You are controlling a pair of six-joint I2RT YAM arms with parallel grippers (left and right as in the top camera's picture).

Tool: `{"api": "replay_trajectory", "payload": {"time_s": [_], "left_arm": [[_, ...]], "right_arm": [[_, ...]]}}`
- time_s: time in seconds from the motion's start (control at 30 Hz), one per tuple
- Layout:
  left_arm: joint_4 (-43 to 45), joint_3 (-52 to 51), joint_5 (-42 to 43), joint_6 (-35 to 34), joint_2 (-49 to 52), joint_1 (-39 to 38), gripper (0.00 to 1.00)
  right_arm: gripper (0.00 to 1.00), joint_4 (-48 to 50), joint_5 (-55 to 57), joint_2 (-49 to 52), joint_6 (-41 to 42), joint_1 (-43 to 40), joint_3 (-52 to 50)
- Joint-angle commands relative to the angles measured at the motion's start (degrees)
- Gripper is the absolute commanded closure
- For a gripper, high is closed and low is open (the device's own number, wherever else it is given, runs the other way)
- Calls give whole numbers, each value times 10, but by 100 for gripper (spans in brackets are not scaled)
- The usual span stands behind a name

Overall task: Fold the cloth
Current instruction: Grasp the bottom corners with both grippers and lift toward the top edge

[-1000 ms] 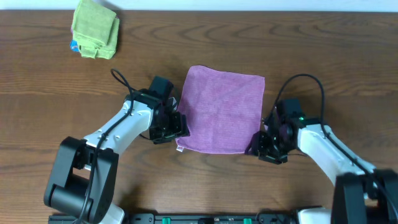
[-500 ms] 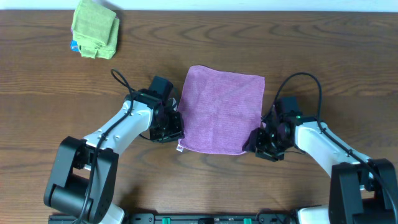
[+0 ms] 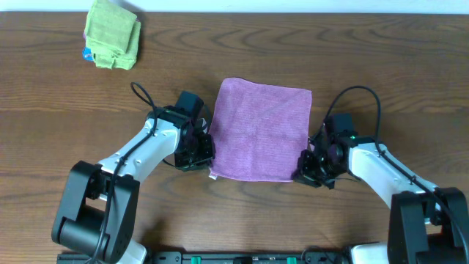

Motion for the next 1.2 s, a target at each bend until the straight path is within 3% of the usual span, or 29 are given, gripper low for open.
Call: {"api": "replay_trajectory", "payload": {"time_s": [0.0, 0.27, 0.53, 0.77, 1.17], "left_arm": [[-3, -2, -9, 9, 7, 4, 94], [-9, -2, -21, 6, 7, 4, 94], [-2, 32, -2, 2, 6, 4, 94], [103, 67, -3, 2, 6, 4, 94], [224, 95, -5, -3, 57, 27, 94]], "right_arm": [[98, -1, -17, 3, 3, -1, 12], [98, -34, -18, 1, 3, -2, 17], [98, -93, 14, -37, -4, -2, 87], [98, -97, 77, -43, 22, -7, 116], [98, 17, 87, -14, 51, -48, 119]]}}
